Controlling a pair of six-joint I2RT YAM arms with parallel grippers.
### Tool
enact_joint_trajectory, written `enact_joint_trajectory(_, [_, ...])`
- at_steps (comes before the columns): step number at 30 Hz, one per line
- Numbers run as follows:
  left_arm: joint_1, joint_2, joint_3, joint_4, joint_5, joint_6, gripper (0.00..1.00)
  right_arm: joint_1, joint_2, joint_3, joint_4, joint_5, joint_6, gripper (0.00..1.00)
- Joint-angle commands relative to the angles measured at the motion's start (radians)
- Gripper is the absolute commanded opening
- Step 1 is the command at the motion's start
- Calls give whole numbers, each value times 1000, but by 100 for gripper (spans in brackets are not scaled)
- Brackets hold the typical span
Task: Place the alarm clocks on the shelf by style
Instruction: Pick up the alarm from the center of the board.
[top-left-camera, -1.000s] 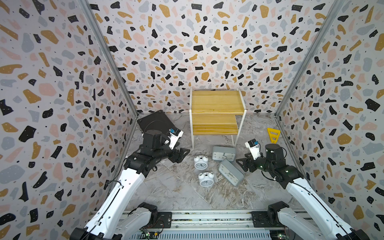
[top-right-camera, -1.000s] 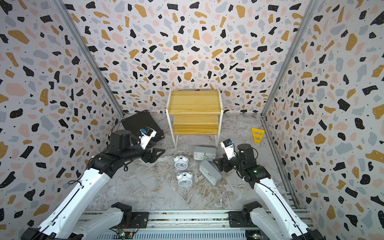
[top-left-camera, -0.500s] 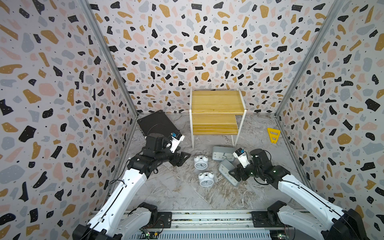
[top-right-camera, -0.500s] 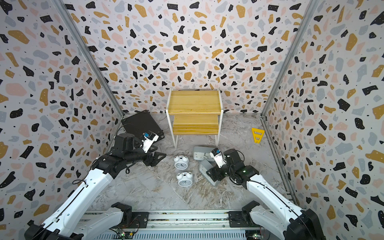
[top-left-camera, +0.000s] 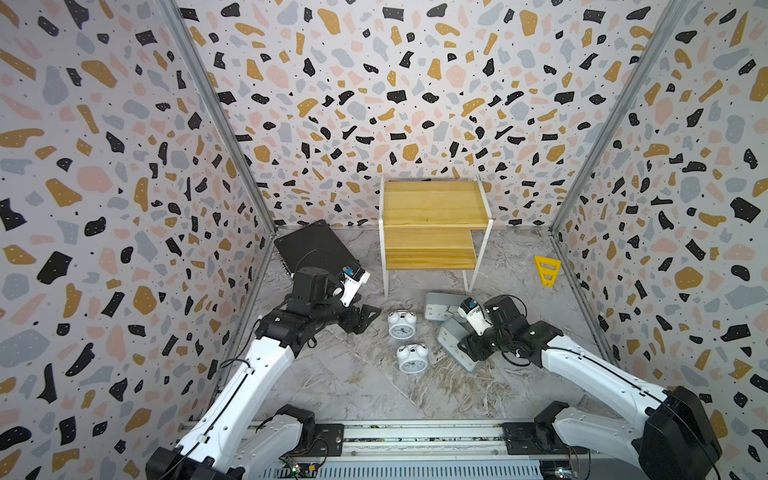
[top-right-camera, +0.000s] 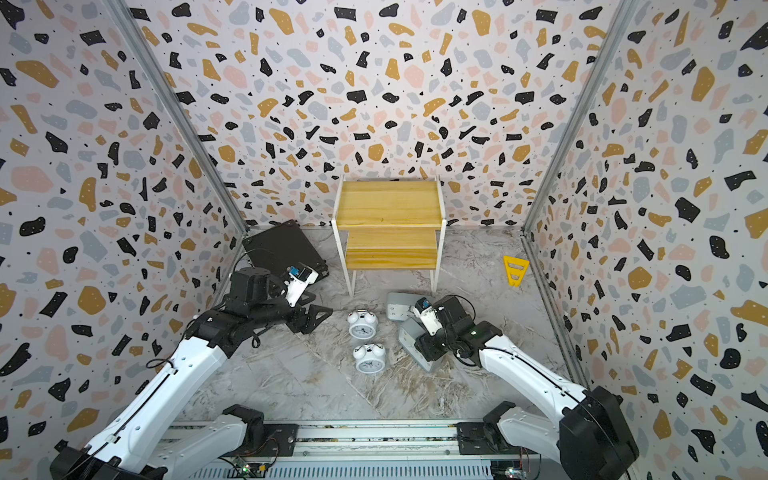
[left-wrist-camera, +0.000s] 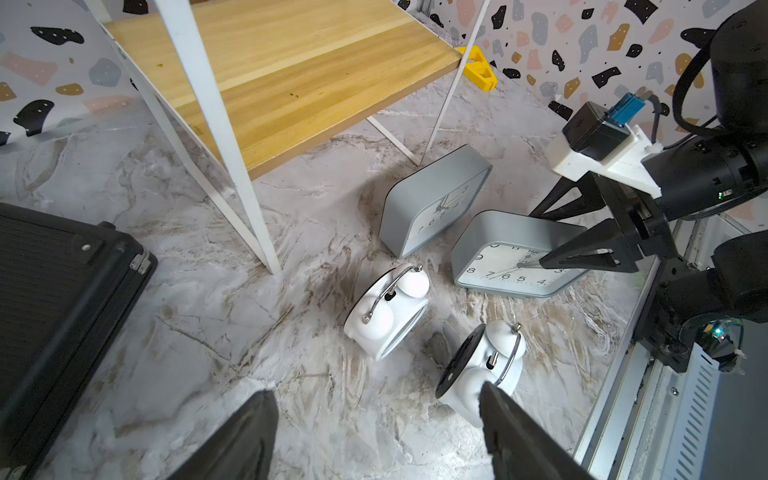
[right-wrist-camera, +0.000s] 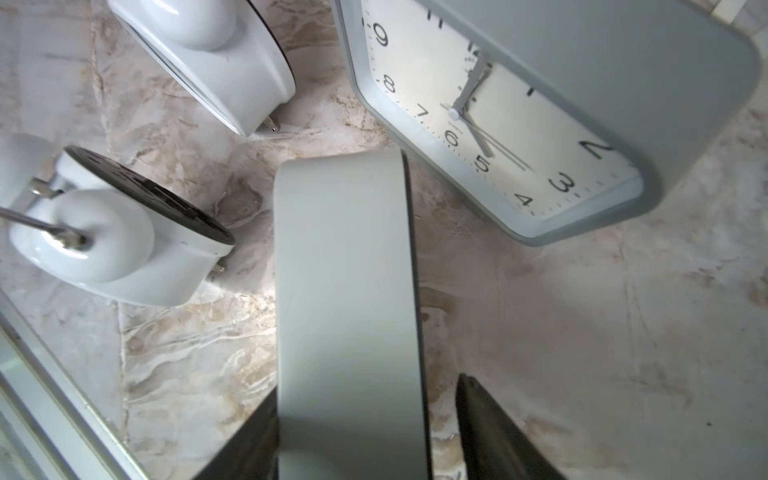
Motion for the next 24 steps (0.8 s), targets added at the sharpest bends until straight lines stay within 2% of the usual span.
enact_joint_trajectory(1, [1,-1,-4,21,17,24,80,5,-21,47,-53,42,-11,52])
enact_joint_trajectory(8, [0,13,30,15,50,22,80,5,-106,111,-85,29,-26,32])
enact_joint_trajectory(14, [-22,28,98,9,86,49,80,2,-106,237,-146,-15,-74,29])
enact_joint_trajectory(19, [-63,67,181,-51,163,173,85,-10,-58,387,-217,-189,-194,30])
enact_joint_trajectory(24, [-76,136,300,-122,300,289,92,-12,13,524,-285,-328,-305,28])
